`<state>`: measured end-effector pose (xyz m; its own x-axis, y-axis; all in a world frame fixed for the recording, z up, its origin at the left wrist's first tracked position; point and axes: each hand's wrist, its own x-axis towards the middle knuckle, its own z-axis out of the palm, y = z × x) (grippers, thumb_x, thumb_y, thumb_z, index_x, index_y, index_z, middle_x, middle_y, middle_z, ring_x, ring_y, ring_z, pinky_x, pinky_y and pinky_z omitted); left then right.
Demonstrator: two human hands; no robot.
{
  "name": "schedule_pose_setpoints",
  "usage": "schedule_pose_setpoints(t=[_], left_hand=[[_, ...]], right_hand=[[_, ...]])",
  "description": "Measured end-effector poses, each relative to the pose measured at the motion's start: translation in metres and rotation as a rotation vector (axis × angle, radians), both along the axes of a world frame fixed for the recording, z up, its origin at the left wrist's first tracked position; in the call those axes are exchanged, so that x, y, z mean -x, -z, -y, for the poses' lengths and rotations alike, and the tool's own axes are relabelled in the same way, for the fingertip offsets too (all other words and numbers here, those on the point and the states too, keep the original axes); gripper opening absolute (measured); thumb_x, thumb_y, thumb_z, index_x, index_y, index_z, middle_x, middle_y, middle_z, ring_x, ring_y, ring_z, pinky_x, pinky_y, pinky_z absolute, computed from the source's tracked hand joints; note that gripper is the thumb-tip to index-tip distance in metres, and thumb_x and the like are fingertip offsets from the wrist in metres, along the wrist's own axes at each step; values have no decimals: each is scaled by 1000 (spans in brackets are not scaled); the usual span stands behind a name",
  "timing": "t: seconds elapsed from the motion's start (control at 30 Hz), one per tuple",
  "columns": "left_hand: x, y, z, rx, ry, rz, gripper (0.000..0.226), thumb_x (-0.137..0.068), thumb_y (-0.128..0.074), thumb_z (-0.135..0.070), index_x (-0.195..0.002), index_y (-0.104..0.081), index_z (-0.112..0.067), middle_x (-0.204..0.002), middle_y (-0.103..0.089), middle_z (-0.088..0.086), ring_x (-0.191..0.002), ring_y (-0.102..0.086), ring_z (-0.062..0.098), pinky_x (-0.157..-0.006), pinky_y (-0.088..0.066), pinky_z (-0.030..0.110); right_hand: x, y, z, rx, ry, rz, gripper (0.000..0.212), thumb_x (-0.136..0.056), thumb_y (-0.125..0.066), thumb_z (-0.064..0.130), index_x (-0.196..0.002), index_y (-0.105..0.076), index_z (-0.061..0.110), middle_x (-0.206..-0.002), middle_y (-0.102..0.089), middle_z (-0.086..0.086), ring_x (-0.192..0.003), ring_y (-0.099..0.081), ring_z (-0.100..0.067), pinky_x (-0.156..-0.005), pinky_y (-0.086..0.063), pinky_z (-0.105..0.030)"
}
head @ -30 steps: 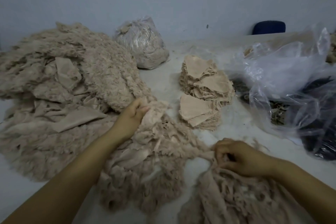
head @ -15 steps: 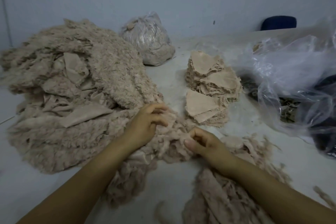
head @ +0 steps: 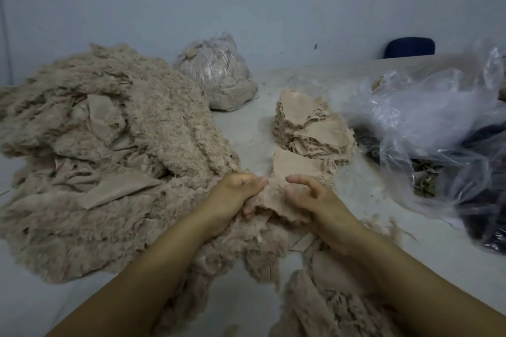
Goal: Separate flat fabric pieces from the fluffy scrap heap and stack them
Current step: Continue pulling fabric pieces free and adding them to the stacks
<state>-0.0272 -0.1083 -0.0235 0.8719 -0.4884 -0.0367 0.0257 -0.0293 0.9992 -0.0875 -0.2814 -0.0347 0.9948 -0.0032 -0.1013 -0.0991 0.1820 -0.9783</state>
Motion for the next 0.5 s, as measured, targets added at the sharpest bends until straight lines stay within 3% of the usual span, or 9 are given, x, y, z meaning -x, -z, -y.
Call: schedule_pose_setpoints(t=[0.07,0.13,0.2,0.3,0.33,0.37,0.43,0.5], left_hand=[[0,-1,4,-10,-22,-29,20,-95,-53,-18,-79,-57,-5,-46,-45,0,-34,-34,8,-36,-29,15],[-4,0,5,-9,-89,-71,16,-96,-51,-19,-86,-57,-9,-43,-44,-4,-33,-32,7,-36,-27,14],[-9,2,2,-15,-126,-109,18,-99,-46,-24,-92,-57,-12,-41,-41,-6,-31,-27,6,-36,-23,12],[-13,5,-2,10,-101,-159,19,-95,-51,-30,-90,-59,-13,-44,-34,-5,-33,-22,5,-34,-19,11],[-14,6,-3,19,-97,-164,16,-93,-55,-27,-88,-59,-12,-45,-32,-5,-34,-21,5,-34,-18,11],[-14,6,-3,26,-97,-163,13,-92,-57,-23,-85,-59,-12,-45,-31,-5,-34,-20,6,-34,-18,11],[-16,7,-3,23,-116,-136,14,-91,-59,-19,-79,-59,-12,-43,-29,-6,-34,-19,6,-35,-18,12],[-18,9,-2,-94,-144,-36,18,-93,-58,-22,-77,-62,-13,-40,-31,-9,-33,-20,6,-37,-18,13]], right_hand=[[-3,1,1,-14,16,53,35,-70,-75,23,-101,-64,12,-82,-70,-11,-69,-68,-19,-59,-55,-27],[-6,1,0,-4,98,65,11,-84,-67,20,-82,-68,9,-73,-68,-12,-61,-65,-15,-56,-52,-25],[-10,2,1,18,179,17,30,-90,-62,27,-64,-67,13,-68,-68,-16,-62,-63,-20,-60,-51,-25],[-15,3,1,49,249,-32,34,-92,-61,33,-78,-62,2,-92,-59,-39,-71,-59,-37,-75,-50,-36],[-16,3,1,65,268,-56,36,-92,-62,33,-79,-62,0,-91,-60,-37,-70,-59,-38,-74,-52,-38],[-18,4,2,76,292,-64,32,-91,-63,33,-75,-63,5,-81,-64,-27,-63,-59,-30,-63,-52,-33],[-22,4,3,66,344,-73,26,-90,-64,31,-69,-62,15,-66,-57,-8,-50,-47,-14,-45,-38,-22],[-24,1,5,21,384,-71,26,-90,-65,27,-68,-59,15,-61,-48,-8,-45,-37,-13,-37,-29,-18]])
